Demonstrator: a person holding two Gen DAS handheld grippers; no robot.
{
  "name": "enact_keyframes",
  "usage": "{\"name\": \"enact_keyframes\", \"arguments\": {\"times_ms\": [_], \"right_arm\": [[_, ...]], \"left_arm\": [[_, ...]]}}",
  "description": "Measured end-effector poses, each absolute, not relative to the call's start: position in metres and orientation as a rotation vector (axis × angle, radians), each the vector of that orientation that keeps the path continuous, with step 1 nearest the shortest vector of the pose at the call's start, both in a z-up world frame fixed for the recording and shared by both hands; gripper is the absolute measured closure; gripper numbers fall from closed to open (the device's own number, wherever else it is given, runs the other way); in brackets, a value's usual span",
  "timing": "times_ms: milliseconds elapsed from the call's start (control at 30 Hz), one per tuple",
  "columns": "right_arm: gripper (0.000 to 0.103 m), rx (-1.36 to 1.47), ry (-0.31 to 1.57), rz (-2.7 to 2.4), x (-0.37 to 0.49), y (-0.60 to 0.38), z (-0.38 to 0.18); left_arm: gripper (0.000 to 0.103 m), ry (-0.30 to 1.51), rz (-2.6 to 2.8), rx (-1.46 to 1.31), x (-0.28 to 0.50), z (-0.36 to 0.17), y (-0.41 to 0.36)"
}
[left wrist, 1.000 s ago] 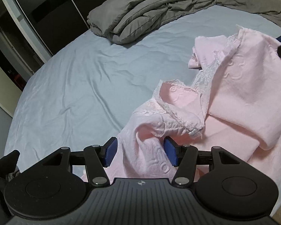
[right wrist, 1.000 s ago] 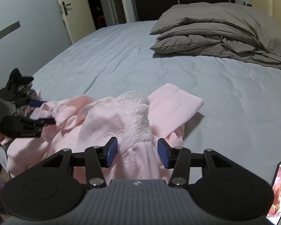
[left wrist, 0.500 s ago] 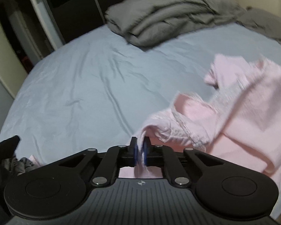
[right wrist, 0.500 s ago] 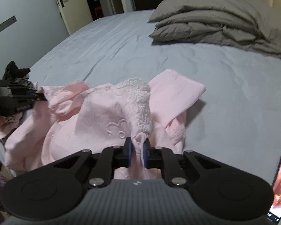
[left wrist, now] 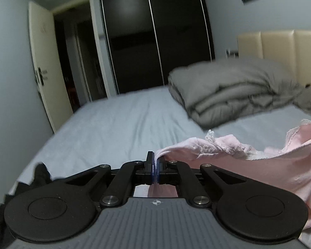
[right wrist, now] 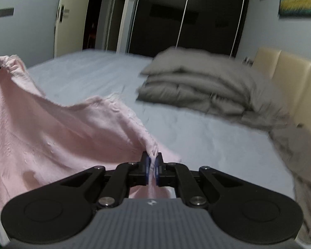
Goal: Fold clothes
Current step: 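Lift the garment high with both grippers, holding it spread between them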
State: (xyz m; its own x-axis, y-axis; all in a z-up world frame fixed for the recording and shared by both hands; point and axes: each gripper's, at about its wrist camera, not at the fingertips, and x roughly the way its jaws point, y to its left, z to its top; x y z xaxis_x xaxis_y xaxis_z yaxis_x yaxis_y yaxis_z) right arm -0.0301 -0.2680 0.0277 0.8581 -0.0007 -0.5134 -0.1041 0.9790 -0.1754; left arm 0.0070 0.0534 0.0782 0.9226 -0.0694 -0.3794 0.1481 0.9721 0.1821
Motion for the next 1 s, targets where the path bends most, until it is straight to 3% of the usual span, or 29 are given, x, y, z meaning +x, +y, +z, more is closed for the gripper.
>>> {"name": "enact_keyframes", "arguments": {"times_ms": [300,733,1000], "right_arm": [[0.098,-0.227,0.29,0.019,-0.057,-0.266,0.104],[0.099,-0.254,-0.128,-0.01,-0.145,-0.278,0.28],[0.099,-0.285,-0.27,-0.044,-0.197,-0.277,0.328]], "left_arm": [[0.103,0.183,-0.124,0.191,-0.048,0.155,0.066],[0.103,-0.195,-0.157,0.211,-0.152,0.293,0.071],[0.103,-0.32,-0.177,0.247,-0.186,0.332,0.058]]}}
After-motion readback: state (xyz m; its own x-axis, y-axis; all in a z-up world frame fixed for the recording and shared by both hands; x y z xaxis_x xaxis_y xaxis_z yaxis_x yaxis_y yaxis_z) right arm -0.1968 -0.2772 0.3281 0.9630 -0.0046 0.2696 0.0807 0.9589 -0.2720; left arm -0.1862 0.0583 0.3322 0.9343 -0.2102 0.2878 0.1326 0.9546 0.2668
